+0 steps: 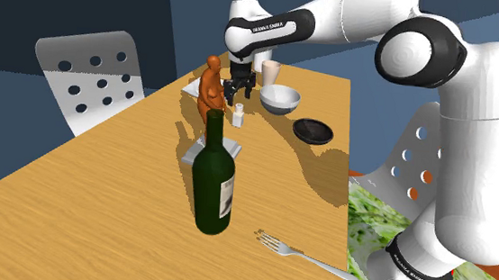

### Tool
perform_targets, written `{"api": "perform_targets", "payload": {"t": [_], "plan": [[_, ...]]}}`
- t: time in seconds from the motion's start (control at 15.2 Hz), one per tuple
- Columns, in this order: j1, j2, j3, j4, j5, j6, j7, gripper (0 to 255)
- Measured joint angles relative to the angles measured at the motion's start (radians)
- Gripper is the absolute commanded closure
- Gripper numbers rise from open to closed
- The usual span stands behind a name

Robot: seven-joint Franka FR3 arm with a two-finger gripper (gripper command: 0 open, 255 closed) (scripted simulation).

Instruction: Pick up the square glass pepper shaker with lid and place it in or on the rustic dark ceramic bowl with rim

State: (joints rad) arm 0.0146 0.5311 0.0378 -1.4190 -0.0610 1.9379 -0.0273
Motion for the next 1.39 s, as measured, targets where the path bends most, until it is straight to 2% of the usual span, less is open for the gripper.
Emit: {"api": "perform_targets", "payload": {"t": [0.33, 0.73, 0.79, 1.39], "plan": [[0.0, 0.021, -0.001, -0.031, -0.002, 0.052, 0.002, 0], [-0.001, 0.024, -0.001, -0.036, -0.002, 0.061, 0.001, 0], [-0.001, 0.024, -0.001, -0.036, -0.002, 0.061, 0.001, 255], [-0.001, 0.024, -0.001, -0.036, -0.002, 0.06, 0.001, 255]]}}
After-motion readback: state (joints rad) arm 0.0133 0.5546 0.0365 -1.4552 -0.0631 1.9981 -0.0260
